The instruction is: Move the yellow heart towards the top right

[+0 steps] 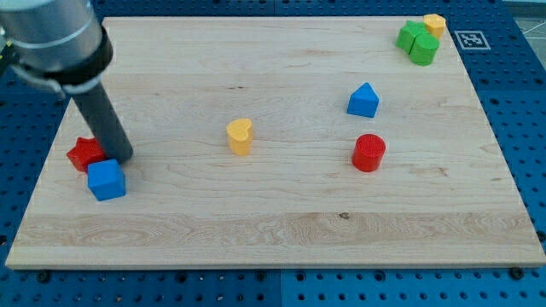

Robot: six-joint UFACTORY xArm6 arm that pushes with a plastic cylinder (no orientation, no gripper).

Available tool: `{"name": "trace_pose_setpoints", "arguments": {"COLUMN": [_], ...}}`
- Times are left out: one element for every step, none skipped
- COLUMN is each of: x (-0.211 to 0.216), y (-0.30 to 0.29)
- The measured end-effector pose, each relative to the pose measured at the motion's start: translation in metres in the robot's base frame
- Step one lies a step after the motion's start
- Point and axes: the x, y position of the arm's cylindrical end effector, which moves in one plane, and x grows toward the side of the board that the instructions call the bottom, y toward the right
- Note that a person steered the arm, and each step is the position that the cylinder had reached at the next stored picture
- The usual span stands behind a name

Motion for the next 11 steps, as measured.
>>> {"name": "trace_pose_setpoints", "arguments": {"x": [0.008,0.007,-0.008,-0.010,-0.022,-0.050,-0.079,-0.103,-0.125,-0.143,-0.157], "y": [0.002,0.036,0.109,0.125,0.134,0.163,0.193,0.224,0.253,0.279,0.299]}}
